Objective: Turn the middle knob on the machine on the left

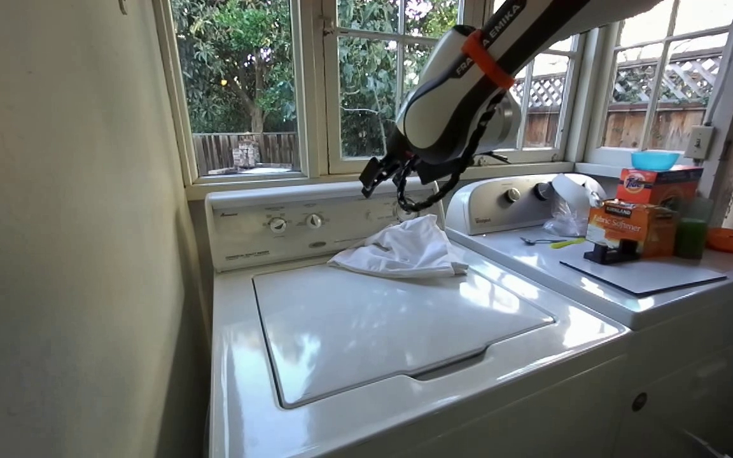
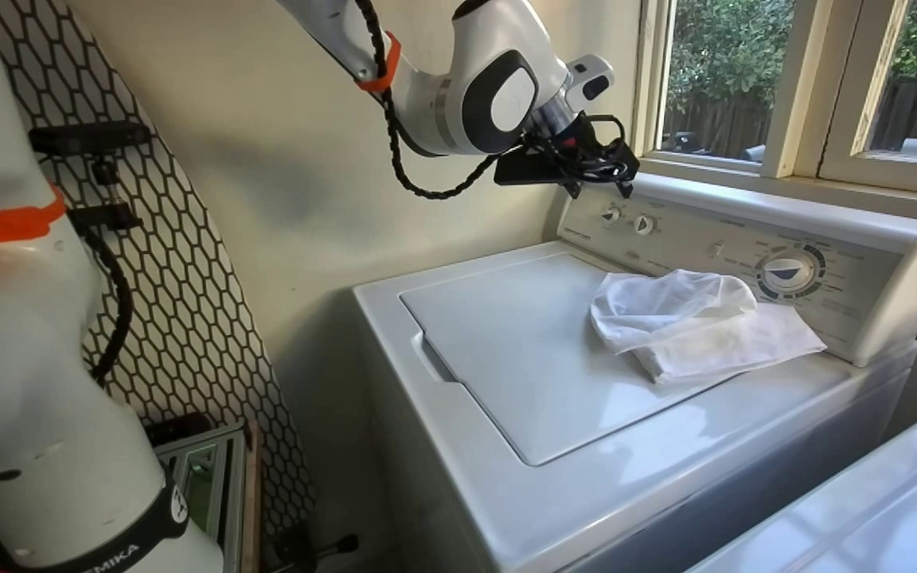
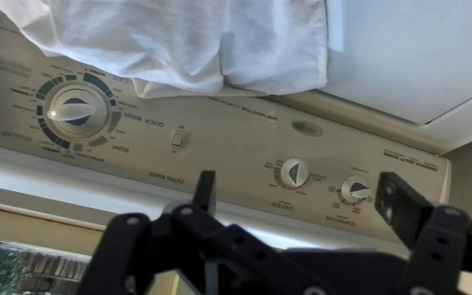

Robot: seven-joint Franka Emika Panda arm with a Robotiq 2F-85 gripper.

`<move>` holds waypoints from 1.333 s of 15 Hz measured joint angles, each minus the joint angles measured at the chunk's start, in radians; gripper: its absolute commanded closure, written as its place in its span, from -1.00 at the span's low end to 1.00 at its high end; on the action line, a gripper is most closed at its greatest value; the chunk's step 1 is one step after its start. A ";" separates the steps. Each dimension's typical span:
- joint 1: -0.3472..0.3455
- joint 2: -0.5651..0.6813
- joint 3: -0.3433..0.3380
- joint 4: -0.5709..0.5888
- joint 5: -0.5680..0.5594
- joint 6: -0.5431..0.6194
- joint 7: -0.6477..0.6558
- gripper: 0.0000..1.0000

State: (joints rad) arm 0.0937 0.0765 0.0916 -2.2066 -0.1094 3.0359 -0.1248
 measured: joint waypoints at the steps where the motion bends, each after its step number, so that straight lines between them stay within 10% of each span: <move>1: 0.009 0.032 0.008 0.027 0.000 0.000 0.001 -1.00; 20: 0.352 0.560 -0.300 0.655 -0.081 -0.153 0.336 -1.00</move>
State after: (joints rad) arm 0.4453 0.6362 -0.2085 -1.5512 -0.1902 2.8826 0.2116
